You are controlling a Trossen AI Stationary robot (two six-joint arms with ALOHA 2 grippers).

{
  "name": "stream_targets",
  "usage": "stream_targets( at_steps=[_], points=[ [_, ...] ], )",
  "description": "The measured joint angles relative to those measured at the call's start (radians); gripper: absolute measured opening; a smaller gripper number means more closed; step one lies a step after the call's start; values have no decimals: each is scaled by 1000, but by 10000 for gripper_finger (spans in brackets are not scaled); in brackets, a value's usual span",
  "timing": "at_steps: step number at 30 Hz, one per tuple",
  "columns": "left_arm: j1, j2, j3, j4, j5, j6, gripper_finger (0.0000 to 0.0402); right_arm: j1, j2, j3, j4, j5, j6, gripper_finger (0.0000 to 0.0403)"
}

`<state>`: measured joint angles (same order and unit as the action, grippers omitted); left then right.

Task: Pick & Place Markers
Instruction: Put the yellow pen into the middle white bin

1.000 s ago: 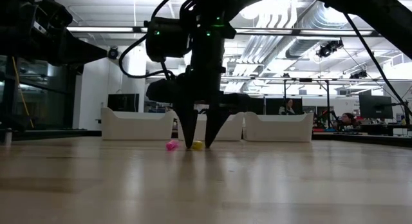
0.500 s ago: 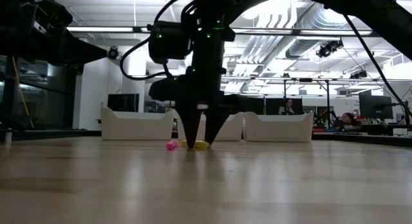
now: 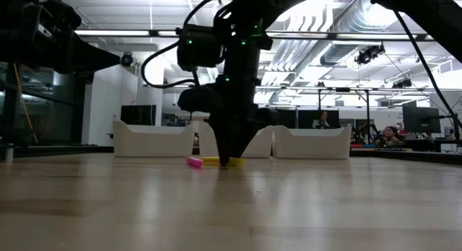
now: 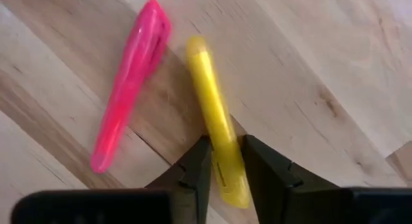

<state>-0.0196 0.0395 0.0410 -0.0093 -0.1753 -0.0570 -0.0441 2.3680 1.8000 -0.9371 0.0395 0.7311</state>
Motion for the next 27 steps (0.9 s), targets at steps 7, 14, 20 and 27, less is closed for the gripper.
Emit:
stream_targets(
  at_steps=[7, 14, 20, 27],
  points=[
    [0, 0, 0, 0, 0, 0, 7, 17, -5, -4, 28, 13, -213, 40],
    [0, 0, 0, 0, 0, 0, 7, 16, -14, -5, 2, 11, -255, 40],
    [0, 0, 0, 0, 0, 0, 7, 6, -60, -15, -9, 14, -268, 40],
    [0, 0, 0, 0, 0, 0, 7, -35, -135, -23, -41, 23, -292, 24]
  ],
)
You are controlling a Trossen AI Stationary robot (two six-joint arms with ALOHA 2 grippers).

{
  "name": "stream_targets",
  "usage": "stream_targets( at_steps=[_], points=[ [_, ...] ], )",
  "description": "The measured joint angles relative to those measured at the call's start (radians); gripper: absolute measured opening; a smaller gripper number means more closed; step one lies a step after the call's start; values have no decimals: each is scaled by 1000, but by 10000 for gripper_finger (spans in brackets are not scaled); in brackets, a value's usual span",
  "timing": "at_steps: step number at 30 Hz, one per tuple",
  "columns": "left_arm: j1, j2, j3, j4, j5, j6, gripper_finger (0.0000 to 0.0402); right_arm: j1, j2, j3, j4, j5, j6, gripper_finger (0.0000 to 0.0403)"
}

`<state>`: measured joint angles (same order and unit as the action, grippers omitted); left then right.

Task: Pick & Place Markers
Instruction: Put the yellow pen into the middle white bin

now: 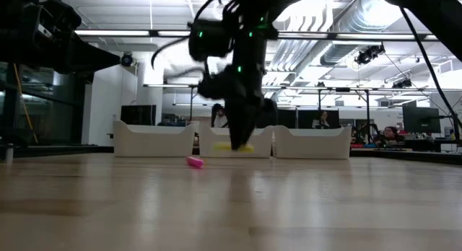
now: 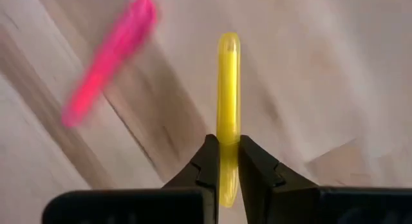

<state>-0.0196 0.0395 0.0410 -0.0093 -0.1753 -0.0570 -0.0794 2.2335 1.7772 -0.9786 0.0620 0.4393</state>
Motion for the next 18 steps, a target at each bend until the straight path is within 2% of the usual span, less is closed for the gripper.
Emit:
stream_targets(
  at_steps=[10, 18],
  points=[
    [0, 0, 0, 0, 0, 0, 7, -58, -91, 6, 1, 13, -63, 24],
    [0, 0, 0, 0, 0, 0, 7, -133, -115, 6, 10, 21, -126, 24]
  ],
)
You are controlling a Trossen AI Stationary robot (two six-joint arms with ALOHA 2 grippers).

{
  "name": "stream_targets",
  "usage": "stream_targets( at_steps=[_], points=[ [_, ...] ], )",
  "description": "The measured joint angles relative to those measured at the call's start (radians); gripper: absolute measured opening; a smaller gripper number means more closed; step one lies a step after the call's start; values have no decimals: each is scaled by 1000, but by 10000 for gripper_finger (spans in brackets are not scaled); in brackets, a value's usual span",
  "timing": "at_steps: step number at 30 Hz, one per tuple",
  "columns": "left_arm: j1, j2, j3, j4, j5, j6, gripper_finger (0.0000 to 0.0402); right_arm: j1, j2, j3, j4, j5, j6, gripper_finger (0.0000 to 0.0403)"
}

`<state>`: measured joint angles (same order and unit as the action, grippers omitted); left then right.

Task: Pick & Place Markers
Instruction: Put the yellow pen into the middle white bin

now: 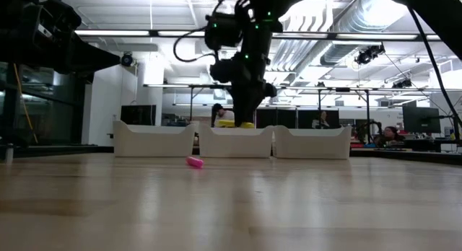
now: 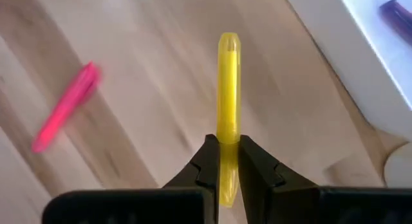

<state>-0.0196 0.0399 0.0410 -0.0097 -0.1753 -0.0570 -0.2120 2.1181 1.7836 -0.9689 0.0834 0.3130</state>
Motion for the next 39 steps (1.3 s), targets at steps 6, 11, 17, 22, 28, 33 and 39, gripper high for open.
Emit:
stream_targets(
  at_steps=[6, 11, 17, 22, 28, 33, 39],
  points=[
    [0, 0, 0, 0, 0, 0, 7, -88, 2, 1, 9, -58, -43, 24],
    [0, 0, 0, 0, 0, 0, 7, -159, 2, 59, 27, -73, -87, 24],
    [0, 0, 0, 0, 0, 0, 7, -256, 2, 144, 90, -104, -126, 24],
    [0, 0, 0, 0, 0, 0, 7, -328, 2, 146, 149, -180, -302, 24],
    [0, 0, 0, 0, 0, 0, 7, -368, 2, 146, 140, -206, -610, 24],
    [0, 0, 0, 0, 0, 0, 7, -395, 16, 146, 140, -206, -742, 24],
    [0, 0, 0, 0, 0, 0, 7, -399, 40, 146, 144, -219, -802, 24]
  ],
)
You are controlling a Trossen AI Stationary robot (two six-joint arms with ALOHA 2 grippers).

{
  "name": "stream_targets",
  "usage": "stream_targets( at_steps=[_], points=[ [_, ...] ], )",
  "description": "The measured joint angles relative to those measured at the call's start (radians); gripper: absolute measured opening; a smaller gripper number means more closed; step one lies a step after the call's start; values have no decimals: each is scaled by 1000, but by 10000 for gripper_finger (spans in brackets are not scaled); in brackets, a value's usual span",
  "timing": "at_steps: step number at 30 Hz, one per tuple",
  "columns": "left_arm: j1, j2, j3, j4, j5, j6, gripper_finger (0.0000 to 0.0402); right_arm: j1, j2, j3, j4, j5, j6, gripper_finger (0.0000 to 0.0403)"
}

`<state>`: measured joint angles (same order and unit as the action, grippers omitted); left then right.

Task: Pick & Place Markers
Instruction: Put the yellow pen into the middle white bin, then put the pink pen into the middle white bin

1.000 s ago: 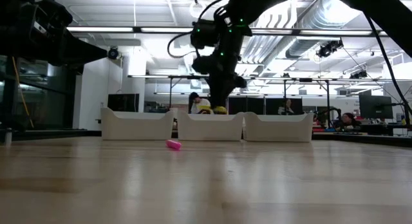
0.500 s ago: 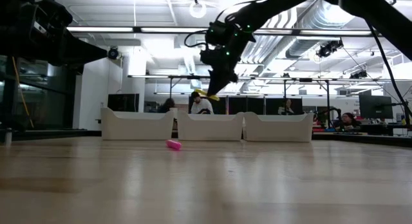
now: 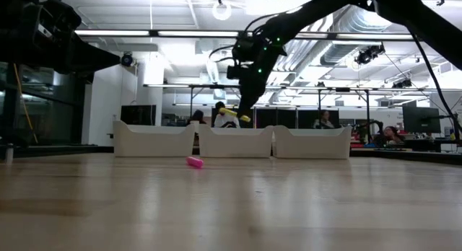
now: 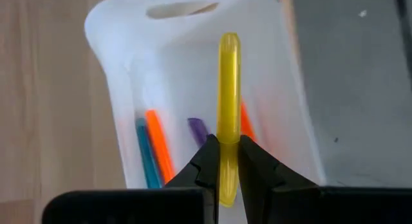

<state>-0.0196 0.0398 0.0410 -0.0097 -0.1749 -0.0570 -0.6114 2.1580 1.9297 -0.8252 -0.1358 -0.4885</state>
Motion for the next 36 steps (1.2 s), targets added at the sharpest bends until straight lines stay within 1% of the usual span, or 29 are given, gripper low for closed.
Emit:
stream_targets(
  at_steps=[5, 11, 15, 18, 22, 24, 26, 30, 36],
  points=[
    [0, 0, 0, 0, 0, 0, 7, 12, 42, 0, -9, -28, -10, 24],
    [0, 0, 0, 0, 0, 0, 7, 17, 67, 0, -28, -23, -10, 24],
    [0, 0, 0, 0, 0, 0, 7, 16, 66, 0, -29, -19, -9, 46],
    [0, 0, 0, 0, 0, 0, 7, 16, 66, 0, -40, 12, -3, 56],
    [0, 0, 0, 0, 0, 0, 7, 21, 66, 0, -41, 57, 4, 57],
    [0, 0, 0, 0, 0, 0, 7, 23, 66, 0, -39, 98, 31, 57],
    [0, 0, 0, 0, 0, 0, 7, 23, 66, 0, -43, 101, 46, 61],
    [0, 0, 0, 0, 0, 0, 7, 23, 66, 0, -45, 115, 89, 86],
    [0, 0, 0, 0, 0, 0, 7, 23, 66, 0, -46, 187, 170, 142]
  ],
)
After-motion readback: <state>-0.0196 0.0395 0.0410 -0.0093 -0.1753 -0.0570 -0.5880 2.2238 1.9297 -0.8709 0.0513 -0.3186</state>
